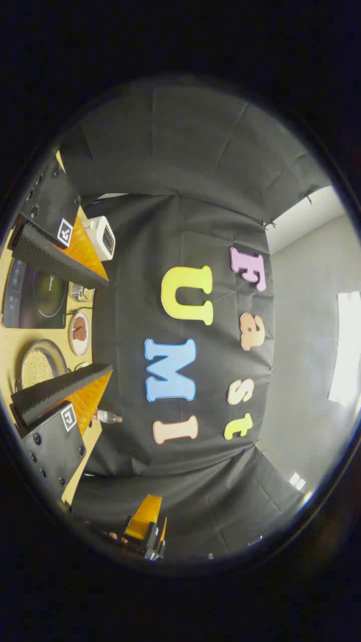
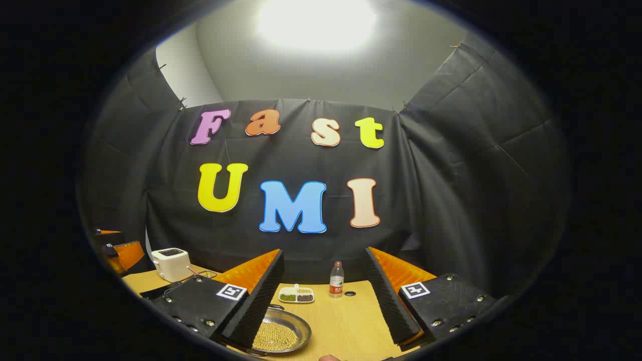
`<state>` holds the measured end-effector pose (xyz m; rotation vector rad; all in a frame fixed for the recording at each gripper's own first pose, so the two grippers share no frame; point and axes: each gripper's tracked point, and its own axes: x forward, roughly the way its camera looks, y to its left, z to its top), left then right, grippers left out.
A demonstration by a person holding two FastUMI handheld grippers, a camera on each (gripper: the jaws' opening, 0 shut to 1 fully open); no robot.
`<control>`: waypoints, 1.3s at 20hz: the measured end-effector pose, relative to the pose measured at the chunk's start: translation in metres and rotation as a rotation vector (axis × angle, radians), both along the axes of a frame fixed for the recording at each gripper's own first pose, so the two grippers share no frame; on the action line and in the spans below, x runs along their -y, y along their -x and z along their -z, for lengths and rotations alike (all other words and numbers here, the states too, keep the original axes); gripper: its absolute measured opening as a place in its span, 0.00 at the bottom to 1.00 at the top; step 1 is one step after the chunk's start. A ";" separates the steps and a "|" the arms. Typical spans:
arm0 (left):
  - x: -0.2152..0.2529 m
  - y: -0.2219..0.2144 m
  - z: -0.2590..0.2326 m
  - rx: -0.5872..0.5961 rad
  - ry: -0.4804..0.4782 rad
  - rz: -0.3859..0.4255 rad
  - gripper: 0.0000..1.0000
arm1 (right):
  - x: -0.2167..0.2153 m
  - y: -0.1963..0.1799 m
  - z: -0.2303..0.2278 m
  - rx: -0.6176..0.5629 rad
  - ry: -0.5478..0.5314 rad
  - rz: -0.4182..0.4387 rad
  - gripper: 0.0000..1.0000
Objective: First push the handle of the pot to place it horizontally, then grasp the pot with both hands and set it on the induction cooktop.
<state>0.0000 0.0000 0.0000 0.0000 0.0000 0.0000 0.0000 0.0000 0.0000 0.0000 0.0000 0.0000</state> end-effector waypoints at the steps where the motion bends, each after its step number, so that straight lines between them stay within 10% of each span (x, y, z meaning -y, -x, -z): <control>1: 0.000 0.000 0.001 0.003 0.000 -0.003 0.97 | 0.000 0.000 -0.001 0.001 -0.002 -0.001 0.96; 23: 0.003 0.013 -0.012 0.026 0.012 -0.012 1.00 | 0.000 0.006 0.009 -0.045 -0.021 -0.024 0.96; 26: 0.006 0.015 -0.017 0.032 0.007 -0.019 0.98 | 0.001 0.004 0.014 -0.058 -0.022 -0.032 0.80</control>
